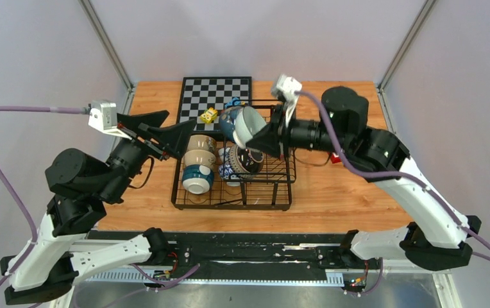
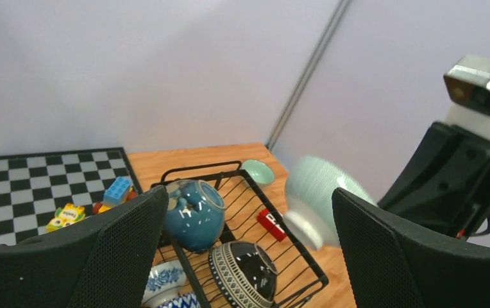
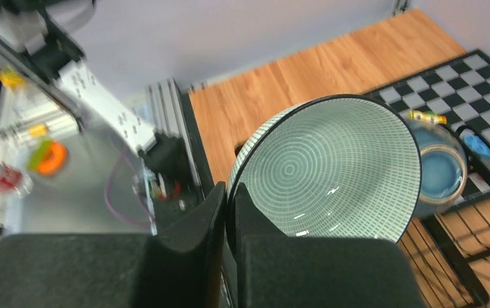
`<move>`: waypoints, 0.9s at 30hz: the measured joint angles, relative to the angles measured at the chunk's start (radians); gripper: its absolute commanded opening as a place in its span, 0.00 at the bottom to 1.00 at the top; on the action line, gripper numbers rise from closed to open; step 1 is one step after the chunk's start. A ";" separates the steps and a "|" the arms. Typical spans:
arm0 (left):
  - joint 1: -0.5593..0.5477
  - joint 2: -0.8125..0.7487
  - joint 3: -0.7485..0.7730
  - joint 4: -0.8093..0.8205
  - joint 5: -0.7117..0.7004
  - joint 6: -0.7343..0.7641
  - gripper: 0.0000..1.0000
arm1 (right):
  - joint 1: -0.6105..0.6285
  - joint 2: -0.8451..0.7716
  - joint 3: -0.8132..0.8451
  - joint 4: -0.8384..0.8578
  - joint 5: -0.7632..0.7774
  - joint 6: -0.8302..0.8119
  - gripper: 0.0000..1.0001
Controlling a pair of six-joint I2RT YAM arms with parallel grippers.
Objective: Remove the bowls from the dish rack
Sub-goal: Pick up the bowl from the dish rack.
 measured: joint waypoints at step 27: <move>0.000 0.256 0.306 -0.561 0.457 0.024 1.00 | 0.852 0.001 -0.072 -0.482 1.007 -0.735 0.00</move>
